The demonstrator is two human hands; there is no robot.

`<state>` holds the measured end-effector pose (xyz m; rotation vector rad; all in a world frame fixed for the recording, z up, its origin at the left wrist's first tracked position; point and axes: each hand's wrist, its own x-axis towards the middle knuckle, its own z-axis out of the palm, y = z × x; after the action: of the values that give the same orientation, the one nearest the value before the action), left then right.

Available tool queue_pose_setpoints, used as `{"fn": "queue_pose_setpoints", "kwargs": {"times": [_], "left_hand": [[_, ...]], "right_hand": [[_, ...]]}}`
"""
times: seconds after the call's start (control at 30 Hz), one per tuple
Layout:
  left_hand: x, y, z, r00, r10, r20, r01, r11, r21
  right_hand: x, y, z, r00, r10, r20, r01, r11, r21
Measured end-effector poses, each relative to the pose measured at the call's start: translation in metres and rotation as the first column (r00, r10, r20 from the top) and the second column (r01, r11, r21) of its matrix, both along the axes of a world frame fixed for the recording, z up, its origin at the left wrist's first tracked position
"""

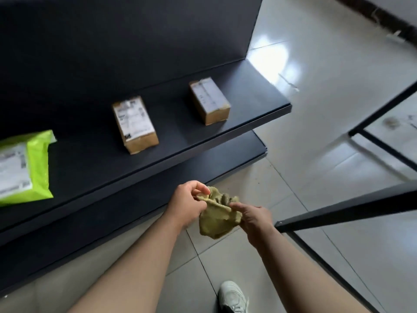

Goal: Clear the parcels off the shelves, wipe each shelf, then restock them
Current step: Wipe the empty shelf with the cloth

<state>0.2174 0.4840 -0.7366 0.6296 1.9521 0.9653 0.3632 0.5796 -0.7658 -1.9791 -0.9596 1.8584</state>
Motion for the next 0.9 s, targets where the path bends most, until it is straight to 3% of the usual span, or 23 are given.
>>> {"fn": "queue_pose_setpoints", "kwargs": {"times": [0.23,0.47,0.77,0.9], "left_hand": [[0.014,0.001,0.153,0.997,-0.073,0.029,0.074,0.997,-0.024],[0.033,-0.006,0.28,0.997,0.007,-0.071,0.003,0.992,0.13],[0.06,-0.009,0.401,0.961,-0.203,-0.188,0.227,0.967,0.113],[0.088,-0.001,0.437,0.924,-0.318,-0.211,0.347,0.931,0.115]], "right_hand": [[0.04,0.0,0.166,0.996,0.01,-0.093,-0.006,0.999,0.043],[0.079,-0.011,0.3,0.996,0.037,-0.076,-0.02,0.978,0.209],[0.147,-0.037,0.44,0.972,-0.198,-0.128,0.225,0.939,0.261],[0.184,-0.047,0.483,0.962,-0.137,-0.238,0.2,0.942,0.269]]}}
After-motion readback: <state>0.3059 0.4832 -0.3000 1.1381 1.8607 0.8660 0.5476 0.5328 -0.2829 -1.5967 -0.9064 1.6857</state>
